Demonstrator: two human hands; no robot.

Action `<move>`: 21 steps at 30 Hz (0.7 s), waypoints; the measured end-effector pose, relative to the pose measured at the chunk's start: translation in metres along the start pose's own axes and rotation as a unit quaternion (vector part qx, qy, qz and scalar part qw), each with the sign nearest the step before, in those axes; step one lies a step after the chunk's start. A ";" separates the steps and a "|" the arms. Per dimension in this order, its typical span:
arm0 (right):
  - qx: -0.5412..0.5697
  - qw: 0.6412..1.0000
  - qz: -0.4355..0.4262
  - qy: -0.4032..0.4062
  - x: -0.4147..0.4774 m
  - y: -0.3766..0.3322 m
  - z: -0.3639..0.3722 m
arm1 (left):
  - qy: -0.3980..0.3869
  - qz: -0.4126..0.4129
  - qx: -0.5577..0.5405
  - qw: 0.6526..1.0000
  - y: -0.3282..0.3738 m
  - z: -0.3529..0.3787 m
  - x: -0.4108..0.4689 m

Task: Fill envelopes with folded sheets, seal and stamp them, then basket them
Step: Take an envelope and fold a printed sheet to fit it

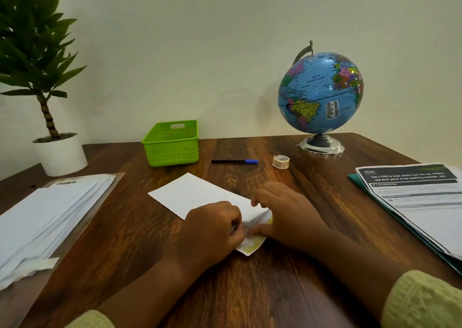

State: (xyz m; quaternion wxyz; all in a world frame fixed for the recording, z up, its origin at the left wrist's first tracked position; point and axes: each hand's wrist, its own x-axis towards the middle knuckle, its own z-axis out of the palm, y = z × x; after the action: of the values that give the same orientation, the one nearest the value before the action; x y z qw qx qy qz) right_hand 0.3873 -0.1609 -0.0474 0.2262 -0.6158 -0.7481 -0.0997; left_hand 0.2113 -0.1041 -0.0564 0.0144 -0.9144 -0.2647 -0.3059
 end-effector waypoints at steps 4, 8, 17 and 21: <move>-0.038 0.996 -0.083 -0.002 -0.002 -0.006 0.004 | -0.036 0.019 -0.015 0.999 0.003 -0.001 0.000; -0.064 0.994 -0.080 -0.034 -0.001 -0.007 0.008 | -0.040 0.008 -0.021 0.999 0.002 0.000 0.000; 0.038 0.984 -0.078 -0.157 0.001 0.015 -0.002 | -0.065 0.007 0.000 0.998 -0.010 -0.001 -0.001; 0.069 0.979 -0.062 -0.179 0.001 0.020 -0.003 | -0.091 0.037 0.012 0.995 -0.013 -0.003 0.001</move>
State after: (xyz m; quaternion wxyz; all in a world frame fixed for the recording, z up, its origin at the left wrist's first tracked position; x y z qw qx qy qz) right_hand 0.4066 -0.1568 -0.0472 0.1237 -0.5591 -0.8183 0.0504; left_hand 0.2036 -0.0932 -0.0553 0.0124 -0.9474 -0.2340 -0.2178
